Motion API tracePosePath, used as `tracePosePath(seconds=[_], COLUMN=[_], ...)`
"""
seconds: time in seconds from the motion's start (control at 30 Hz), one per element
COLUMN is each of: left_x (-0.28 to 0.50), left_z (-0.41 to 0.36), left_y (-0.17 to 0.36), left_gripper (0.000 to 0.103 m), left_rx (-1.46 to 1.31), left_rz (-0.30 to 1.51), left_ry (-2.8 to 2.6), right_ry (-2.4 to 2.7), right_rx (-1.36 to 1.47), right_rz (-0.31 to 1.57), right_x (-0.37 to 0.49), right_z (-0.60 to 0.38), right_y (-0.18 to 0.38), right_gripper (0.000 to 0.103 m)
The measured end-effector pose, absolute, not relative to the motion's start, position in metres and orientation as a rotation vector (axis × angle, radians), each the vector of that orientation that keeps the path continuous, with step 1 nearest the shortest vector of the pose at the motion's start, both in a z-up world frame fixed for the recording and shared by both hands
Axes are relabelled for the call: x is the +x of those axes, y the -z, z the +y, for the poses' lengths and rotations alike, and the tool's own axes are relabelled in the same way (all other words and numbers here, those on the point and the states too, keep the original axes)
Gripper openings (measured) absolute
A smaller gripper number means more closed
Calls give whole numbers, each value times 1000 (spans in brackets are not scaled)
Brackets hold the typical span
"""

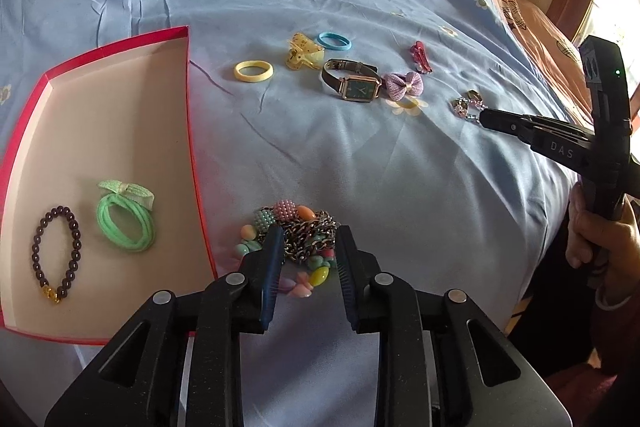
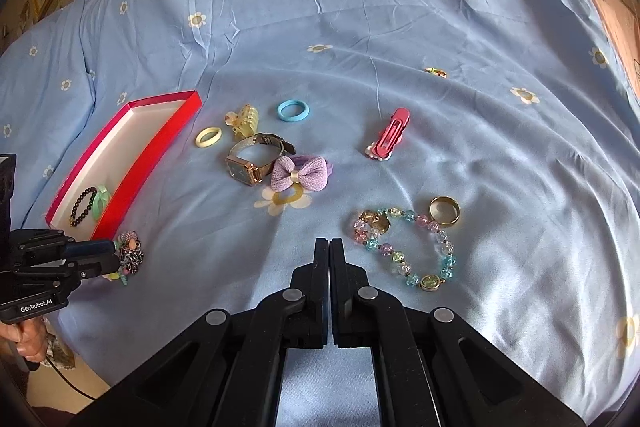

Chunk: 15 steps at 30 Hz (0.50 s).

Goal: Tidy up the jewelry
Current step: 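Grasp the silver chain with the left tool while the right tool grasps the crystal bead bracelet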

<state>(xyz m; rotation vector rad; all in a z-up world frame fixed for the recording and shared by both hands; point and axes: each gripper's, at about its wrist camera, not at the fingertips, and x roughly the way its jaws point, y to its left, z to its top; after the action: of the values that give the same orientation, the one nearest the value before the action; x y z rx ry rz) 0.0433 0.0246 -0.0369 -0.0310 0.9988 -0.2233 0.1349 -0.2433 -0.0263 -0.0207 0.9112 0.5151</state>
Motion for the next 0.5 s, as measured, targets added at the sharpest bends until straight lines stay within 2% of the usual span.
tracePosePath(seconds=[0.23, 0.37, 0.43, 0.5], left_x=[52, 57, 59, 59], left_z=[18, 21, 24, 26], left_y=[48, 50, 50, 49], left_gripper=[24, 19, 14, 13], left_rx=[-8, -26, -44, -61], left_rz=[1022, 1026, 1023, 1020], left_ry=[245, 247, 255, 260], right_ry=[-477, -475, -473, -461], right_rx=[-29, -38, -51, -64], right_rz=[942, 961, 956, 947], right_x=[141, 145, 146, 147], right_z=[-252, -251, -250, -250], right_y=[36, 45, 48, 50], right_gripper=[7, 19, 19, 15])
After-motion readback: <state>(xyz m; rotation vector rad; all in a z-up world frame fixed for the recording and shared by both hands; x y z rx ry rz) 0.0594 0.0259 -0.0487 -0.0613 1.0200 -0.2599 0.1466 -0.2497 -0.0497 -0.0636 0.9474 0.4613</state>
